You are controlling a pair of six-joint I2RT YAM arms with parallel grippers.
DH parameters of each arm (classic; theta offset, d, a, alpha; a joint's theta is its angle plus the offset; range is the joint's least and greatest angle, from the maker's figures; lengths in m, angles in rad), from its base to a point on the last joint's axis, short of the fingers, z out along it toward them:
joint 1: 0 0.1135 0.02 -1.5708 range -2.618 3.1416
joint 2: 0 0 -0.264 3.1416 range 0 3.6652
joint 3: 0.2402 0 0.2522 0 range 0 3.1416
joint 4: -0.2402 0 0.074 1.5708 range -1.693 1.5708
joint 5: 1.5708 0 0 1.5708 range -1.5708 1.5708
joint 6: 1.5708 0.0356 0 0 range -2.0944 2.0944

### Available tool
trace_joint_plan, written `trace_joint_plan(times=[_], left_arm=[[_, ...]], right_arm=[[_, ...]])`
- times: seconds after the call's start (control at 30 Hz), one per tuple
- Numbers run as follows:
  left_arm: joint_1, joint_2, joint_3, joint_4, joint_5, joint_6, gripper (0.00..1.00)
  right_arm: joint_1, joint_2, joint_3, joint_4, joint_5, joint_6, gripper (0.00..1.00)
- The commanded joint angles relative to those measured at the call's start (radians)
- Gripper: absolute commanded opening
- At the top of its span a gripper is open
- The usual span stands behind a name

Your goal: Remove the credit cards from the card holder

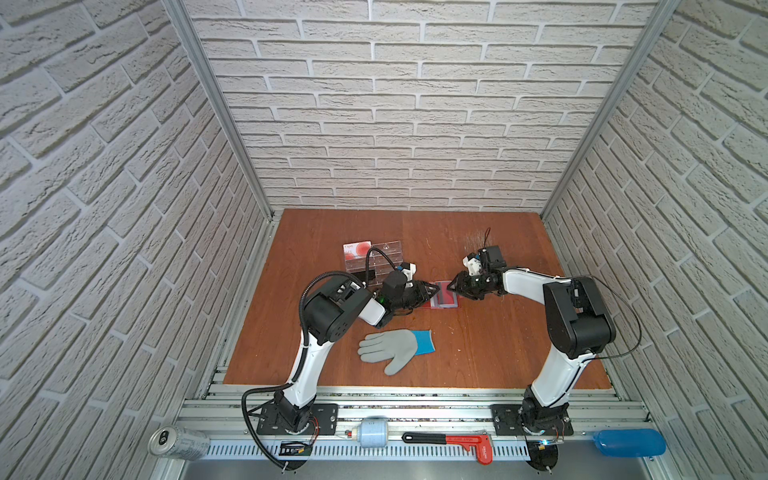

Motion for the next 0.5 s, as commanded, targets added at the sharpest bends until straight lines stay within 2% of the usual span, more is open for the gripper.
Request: trace_joint_plan(times=[0.0, 0.47], left_arm=[[0.005, 0.025, 0.028, 0.041, 0.022, 0.026, 0.33], [0.003, 0.050, 0.051, 0.057, 0.044, 0.020, 0.33]], right_arm=[[0.017, 0.044, -0.009, -0.053, 0.008, -0.011, 0.43], [0.017, 0.059, -0.011, -0.044, 0.005, -0.011, 0.39]])
